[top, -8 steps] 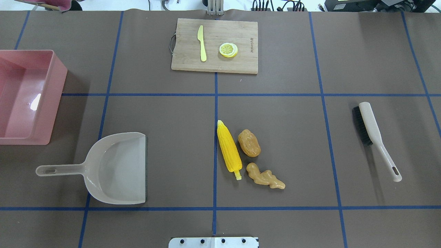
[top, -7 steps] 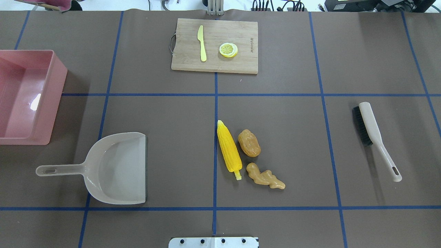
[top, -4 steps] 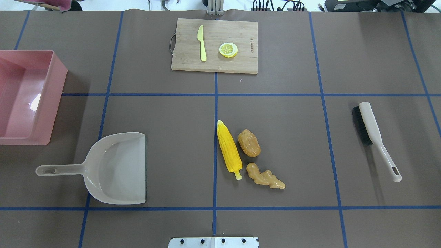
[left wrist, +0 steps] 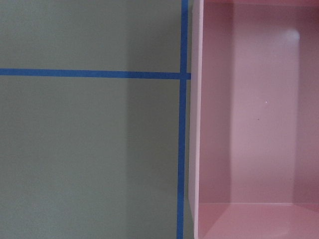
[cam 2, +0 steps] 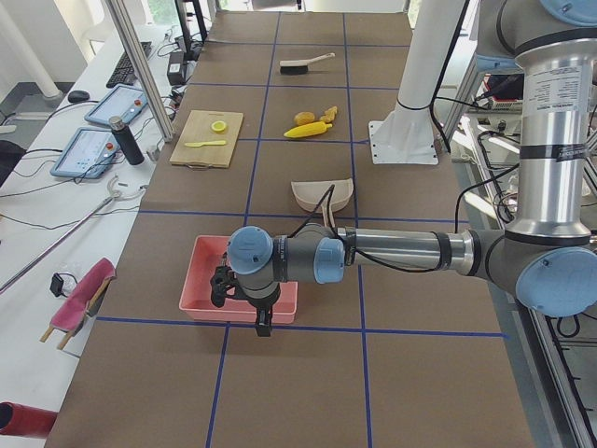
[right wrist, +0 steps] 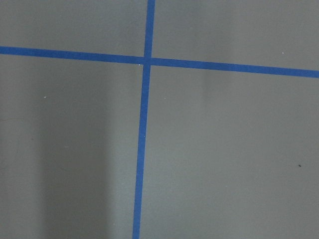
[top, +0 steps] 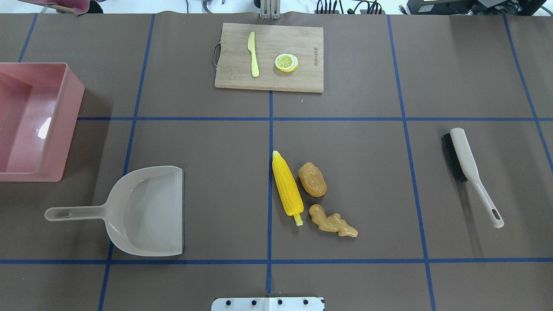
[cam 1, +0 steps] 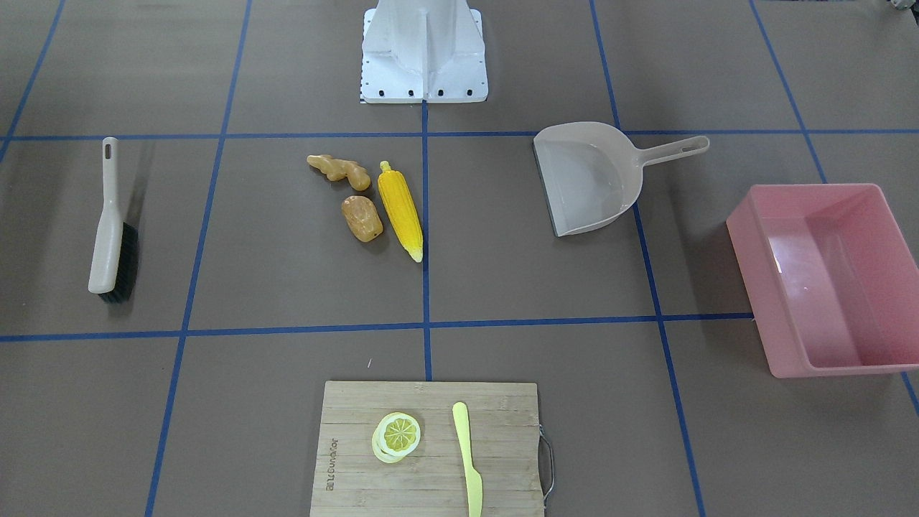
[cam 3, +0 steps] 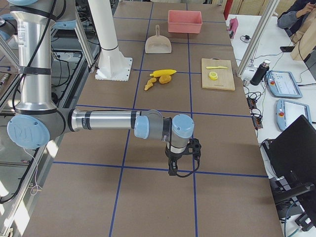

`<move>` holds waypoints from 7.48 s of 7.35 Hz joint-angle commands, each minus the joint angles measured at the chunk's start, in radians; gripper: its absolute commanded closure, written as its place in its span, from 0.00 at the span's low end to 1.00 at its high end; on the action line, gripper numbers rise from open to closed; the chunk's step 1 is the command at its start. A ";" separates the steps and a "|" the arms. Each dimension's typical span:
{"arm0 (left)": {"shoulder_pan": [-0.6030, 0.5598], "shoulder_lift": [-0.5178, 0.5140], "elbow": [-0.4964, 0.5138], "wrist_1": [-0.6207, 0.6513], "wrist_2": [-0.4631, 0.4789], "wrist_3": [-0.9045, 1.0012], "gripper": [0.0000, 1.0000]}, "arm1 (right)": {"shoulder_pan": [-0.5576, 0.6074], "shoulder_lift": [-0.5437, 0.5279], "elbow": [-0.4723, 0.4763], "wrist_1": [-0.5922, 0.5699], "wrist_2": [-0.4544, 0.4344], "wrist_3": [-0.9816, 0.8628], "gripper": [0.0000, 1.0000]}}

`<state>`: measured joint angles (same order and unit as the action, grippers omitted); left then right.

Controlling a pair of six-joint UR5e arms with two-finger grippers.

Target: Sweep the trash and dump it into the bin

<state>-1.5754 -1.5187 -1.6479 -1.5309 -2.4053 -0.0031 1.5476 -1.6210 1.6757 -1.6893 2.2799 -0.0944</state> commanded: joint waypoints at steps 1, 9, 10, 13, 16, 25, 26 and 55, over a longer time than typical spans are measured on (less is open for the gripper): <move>0.000 0.000 0.000 0.000 0.000 0.000 0.01 | -0.001 0.001 0.038 0.000 -0.023 0.002 0.00; 0.009 -0.035 -0.137 0.203 0.000 0.002 0.01 | -0.251 0.036 0.252 -0.107 0.001 0.273 0.00; 0.012 -0.052 -0.198 0.268 0.000 0.002 0.01 | -0.330 0.035 0.289 -0.102 0.003 0.385 0.00; 0.110 -0.162 -0.245 0.469 0.000 0.002 0.00 | -0.539 0.023 0.309 -0.107 0.013 0.513 0.00; 0.185 -0.221 -0.326 0.479 -0.002 -0.008 0.00 | -0.660 -0.016 0.300 -0.115 0.015 0.576 0.00; 0.701 -0.107 -0.624 0.216 0.242 0.217 0.01 | -0.695 0.038 0.175 -0.099 0.013 0.573 0.05; 0.699 -0.045 -0.575 0.014 0.273 0.228 0.01 | -0.693 0.053 0.164 -0.101 0.013 0.573 0.05; 0.946 -0.166 -0.417 -0.066 0.350 0.466 1.00 | -0.494 0.145 0.283 -0.004 0.431 0.591 1.00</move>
<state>-0.6261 -1.5979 -2.0750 -1.6594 -2.0649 0.4576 1.0539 -1.4683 1.9657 -1.7094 2.6080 0.4882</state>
